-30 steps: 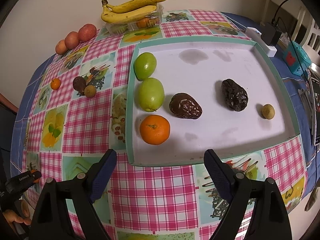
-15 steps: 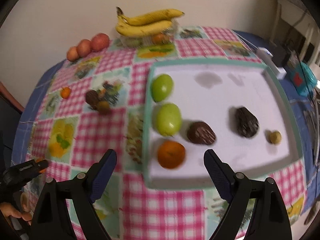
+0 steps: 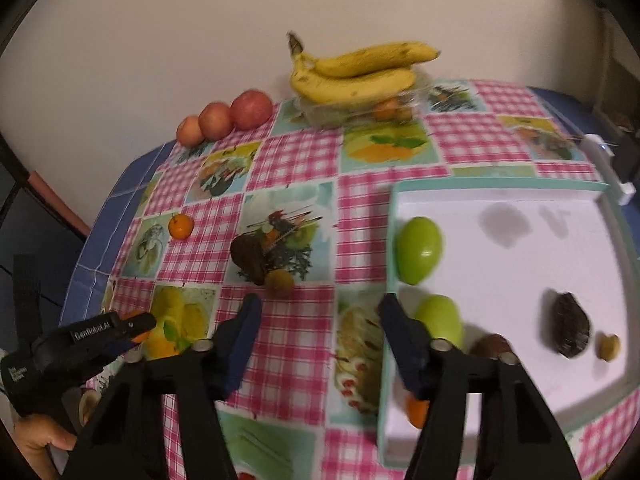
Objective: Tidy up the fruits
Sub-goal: 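Lift the orange with the left tool while the right tool approaches the small brown round fruit, then grasp the small brown round fruit with the right tool while the left tool holds the orange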
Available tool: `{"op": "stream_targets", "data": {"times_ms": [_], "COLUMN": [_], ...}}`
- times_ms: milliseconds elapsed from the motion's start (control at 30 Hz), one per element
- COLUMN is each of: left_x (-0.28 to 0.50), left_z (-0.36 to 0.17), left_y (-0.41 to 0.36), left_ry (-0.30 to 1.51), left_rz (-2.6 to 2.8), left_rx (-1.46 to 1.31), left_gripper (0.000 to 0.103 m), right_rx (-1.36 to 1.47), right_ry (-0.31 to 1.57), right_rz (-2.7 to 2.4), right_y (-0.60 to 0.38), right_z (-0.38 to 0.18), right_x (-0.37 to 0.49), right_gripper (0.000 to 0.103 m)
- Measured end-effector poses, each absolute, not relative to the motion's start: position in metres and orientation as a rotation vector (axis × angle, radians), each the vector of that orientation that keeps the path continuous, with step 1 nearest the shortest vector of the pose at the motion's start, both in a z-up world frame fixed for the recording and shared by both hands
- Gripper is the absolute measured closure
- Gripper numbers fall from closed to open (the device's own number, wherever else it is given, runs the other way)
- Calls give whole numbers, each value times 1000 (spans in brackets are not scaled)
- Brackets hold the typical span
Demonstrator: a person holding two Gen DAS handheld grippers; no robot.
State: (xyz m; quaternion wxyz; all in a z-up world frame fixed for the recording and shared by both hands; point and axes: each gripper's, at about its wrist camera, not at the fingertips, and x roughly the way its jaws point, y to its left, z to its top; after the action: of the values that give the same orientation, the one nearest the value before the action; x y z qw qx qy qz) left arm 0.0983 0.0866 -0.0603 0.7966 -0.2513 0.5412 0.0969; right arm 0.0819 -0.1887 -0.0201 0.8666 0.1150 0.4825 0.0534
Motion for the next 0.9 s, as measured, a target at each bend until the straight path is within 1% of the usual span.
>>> {"op": "stream_targets", "data": {"times_ms": [67, 133, 400, 600, 833, 900], "left_x": [108, 116, 134, 141, 144, 144], "left_z": [-63, -66, -78, -83, -85, -85], "left_y": [87, 86, 83, 83, 83, 83], "left_ry": [1159, 1159, 1175, 1184, 1191, 1190], "left_rz": [211, 209, 202, 196, 179, 176], "left_rx": [-546, -545, -567, -583, -601, -603], "left_gripper": [65, 65, 65, 65, 65, 65], "right_rx": [235, 221, 153, 125, 143, 140], "right_ry": [1035, 1054, 1111, 1128, 1127, 1126], "right_rz": [123, 138, 167, 176, 177, 178], "right_y": [-181, -172, -145, -135, -137, -137], "right_z": [-29, -36, -61, -72, -79, -79], "right_x": [93, 102, 126, 133, 135, 135], "right_gripper": [47, 56, 59, 68, 75, 75]}}
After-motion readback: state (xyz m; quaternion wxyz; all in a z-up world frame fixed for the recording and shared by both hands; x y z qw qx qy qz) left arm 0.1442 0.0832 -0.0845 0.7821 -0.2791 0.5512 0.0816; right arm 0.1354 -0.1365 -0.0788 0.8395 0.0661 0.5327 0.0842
